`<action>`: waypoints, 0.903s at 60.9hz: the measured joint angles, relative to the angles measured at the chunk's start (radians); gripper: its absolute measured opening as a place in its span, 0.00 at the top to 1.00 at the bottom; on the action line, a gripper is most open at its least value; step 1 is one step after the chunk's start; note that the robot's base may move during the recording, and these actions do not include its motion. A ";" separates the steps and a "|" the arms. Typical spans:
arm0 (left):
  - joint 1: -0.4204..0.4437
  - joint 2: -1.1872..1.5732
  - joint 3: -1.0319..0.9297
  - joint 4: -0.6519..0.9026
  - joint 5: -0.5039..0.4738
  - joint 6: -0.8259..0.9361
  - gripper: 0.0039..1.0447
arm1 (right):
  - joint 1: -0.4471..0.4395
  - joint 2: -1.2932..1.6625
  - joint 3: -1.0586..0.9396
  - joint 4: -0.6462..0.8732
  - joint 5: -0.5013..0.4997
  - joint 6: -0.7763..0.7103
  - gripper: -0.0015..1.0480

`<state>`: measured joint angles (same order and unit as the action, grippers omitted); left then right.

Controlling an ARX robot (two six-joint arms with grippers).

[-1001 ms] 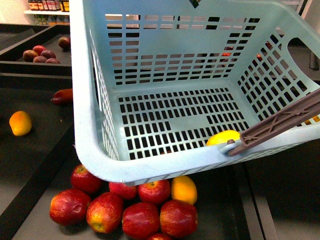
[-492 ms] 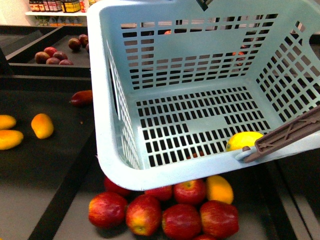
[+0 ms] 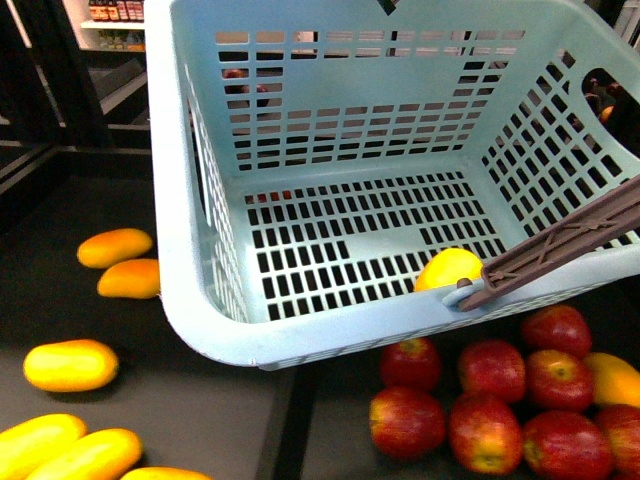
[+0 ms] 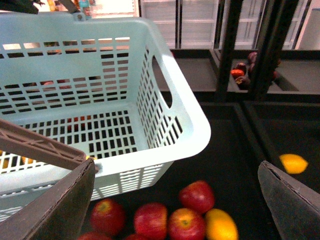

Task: Pick lemon and mango into basket

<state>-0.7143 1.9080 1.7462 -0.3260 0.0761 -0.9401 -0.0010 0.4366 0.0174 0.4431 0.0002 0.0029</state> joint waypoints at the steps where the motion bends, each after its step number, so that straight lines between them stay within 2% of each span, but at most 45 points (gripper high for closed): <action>1: 0.000 0.000 0.000 0.000 0.000 0.000 0.96 | 0.000 0.000 0.000 0.000 0.000 0.000 0.08; 55: 0.001 0.000 0.000 0.000 -0.002 0.000 0.96 | 0.000 -0.001 0.000 0.000 0.000 0.000 0.08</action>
<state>-0.7132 1.9080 1.7462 -0.3260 0.0746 -0.9398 -0.0010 0.4358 0.0174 0.4431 0.0006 0.0029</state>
